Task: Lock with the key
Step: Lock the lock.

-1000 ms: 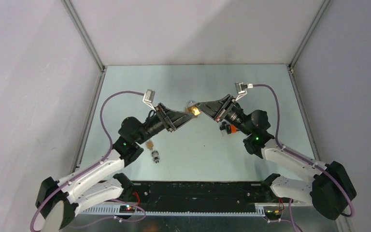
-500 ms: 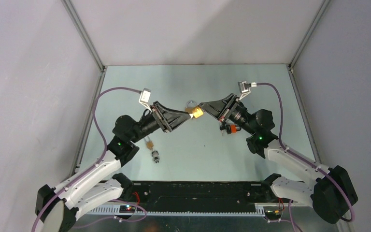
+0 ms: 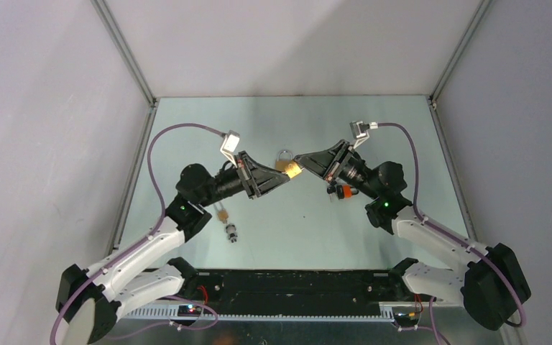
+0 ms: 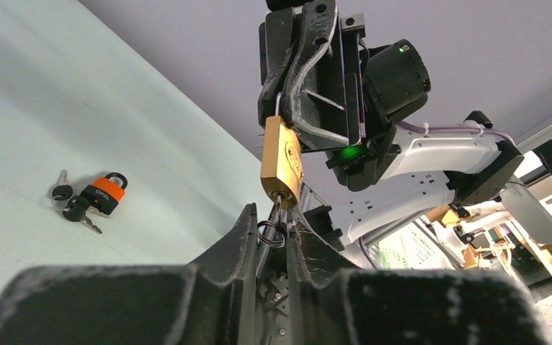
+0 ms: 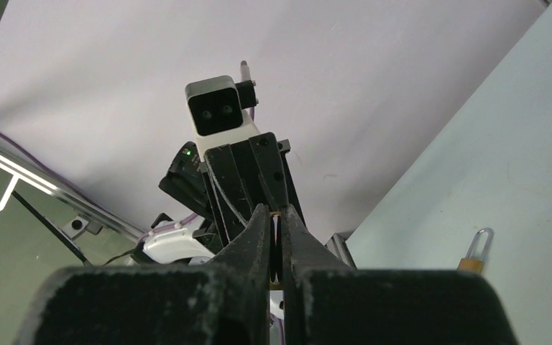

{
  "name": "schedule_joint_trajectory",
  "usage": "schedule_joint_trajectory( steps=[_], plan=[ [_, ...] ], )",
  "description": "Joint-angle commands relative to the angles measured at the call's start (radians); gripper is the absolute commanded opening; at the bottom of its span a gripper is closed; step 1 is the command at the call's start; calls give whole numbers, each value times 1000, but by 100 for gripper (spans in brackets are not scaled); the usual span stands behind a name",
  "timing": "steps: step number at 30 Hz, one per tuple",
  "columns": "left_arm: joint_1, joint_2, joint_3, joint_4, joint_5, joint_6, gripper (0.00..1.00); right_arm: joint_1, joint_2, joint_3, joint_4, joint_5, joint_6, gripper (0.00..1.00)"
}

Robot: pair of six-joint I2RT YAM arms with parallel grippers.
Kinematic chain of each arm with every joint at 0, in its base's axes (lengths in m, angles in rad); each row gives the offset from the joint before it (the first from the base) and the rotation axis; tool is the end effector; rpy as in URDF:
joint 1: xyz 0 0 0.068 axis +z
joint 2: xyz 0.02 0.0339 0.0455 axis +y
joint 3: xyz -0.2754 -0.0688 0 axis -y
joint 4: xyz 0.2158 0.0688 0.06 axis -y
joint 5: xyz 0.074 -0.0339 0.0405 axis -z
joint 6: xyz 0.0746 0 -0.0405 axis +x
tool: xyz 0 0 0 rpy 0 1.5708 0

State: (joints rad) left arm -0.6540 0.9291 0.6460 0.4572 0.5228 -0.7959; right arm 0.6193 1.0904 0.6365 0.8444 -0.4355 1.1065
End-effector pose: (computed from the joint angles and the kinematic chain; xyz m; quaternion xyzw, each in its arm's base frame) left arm 0.1485 -0.1608 0.3555 0.1534 0.6336 -0.6150 0.4436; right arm 0.1804 0.1672 0.3709 -0.0431 0.5706 0.6945 0.4362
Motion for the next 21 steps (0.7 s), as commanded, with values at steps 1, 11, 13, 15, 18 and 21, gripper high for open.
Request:
schedule_joint_trajectory(
  steps=[1, 11, 13, 15, 18, 21],
  plan=[
    [4, 9, 43, 12, 37, 31, 10, -2, 8, 42, 67, -15, 16, 0],
    [4, -24, 39, 11, -18, 36, 0, 12, 25, 43, 45, -61, -13, 30],
    [4, -30, 36, 13, -37, 35, 0, 27, 25, 42, 46, -55, -24, 33],
    [5, -36, 33, 13, -56, 37, 0, 48, 28, 43, 51, -49, -35, 36],
    [4, -51, 32, 12, -75, 39, 0, 71, 34, 43, 41, -39, -51, 40],
    [4, -71, 28, 14, -90, 40, 0, 77, 39, 42, 36, -35, -59, 42]
  ],
)
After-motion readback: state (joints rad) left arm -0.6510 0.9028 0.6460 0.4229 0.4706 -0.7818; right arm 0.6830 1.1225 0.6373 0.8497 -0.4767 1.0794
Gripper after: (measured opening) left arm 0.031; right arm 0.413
